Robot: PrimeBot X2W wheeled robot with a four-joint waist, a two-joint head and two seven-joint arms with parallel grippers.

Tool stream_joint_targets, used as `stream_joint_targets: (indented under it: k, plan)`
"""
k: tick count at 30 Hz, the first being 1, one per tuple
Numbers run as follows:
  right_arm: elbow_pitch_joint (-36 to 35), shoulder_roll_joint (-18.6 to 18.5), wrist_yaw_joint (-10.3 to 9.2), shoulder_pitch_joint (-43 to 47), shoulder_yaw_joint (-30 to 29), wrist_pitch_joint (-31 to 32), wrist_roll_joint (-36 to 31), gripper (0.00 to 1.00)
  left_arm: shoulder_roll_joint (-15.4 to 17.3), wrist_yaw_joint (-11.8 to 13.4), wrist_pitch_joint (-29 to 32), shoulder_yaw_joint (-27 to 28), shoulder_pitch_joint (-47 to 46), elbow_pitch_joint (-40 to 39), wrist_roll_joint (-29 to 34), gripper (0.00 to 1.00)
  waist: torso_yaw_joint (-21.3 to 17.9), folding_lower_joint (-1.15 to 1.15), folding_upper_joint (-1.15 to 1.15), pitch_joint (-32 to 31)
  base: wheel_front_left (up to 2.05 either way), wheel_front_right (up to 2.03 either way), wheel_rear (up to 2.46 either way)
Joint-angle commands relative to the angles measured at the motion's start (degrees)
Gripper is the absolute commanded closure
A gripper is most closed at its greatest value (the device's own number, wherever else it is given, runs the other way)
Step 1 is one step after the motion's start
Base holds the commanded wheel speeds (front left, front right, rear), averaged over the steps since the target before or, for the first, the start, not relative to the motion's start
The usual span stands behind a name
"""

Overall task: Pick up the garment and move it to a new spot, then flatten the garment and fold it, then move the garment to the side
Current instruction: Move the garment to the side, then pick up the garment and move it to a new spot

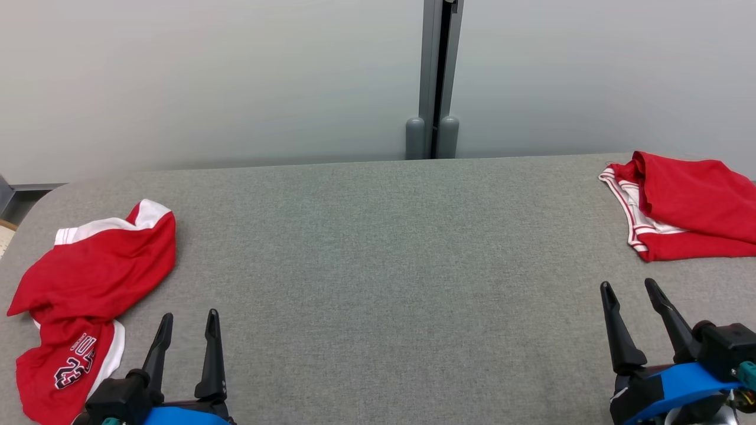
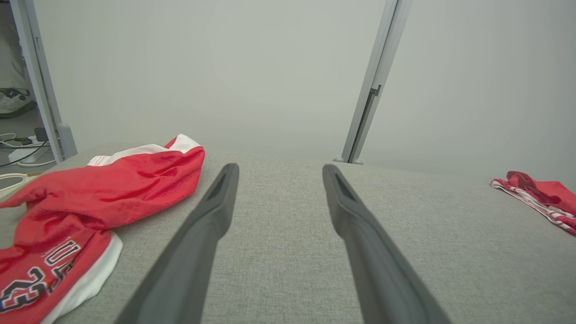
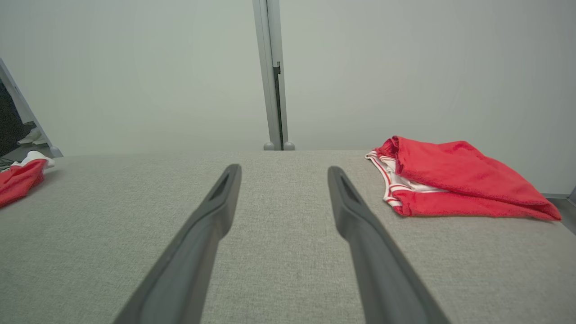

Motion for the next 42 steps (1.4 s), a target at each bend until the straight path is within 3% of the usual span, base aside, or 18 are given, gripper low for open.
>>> stream_joint_targets:
  k: [1, 13, 20, 42]
  plan:
    - [-0.54, 0.41, 0.01, 0.98, -0.30, 0.26, -0.44, 0.00, -0.05, -0.14, -0.24, 0.26, 0.22, 0.13, 0.19, 0.00, -0.18, 0.01, 0.00, 0.07, 0.00, 0.00, 0.00]
    - [-2.90, 1.80, 0.01, 3.20, -0.89, 1.16, -1.34, 0.00, -0.20, -0.53, -0.24, 0.52, -0.61, 0.44, 0.58, 0.00, -1.13, 0.01, 0.00, 0.34, 0.00, 0.00, 0.00]
    - [-2.20, 2.25, 0.01, 3.17, -0.13, 1.15, -1.44, 0.00, -0.31, -0.63, -0.25, 0.60, -0.85, -0.23, 0.55, 0.00, 0.36, 0.01, 0.00, 0.23, 0.00, 0.00, 0.00]
    - [0.66, 3.05, 0.01, 3.04, 2.49, -0.31, -1.26, 0.00, 1.58, 0.86, 0.68, 1.44, 1.52, -2.24, -0.12, 0.00, 18.24, 0.01, 0.00, -0.26, 0.00, 0.00, 0.00]
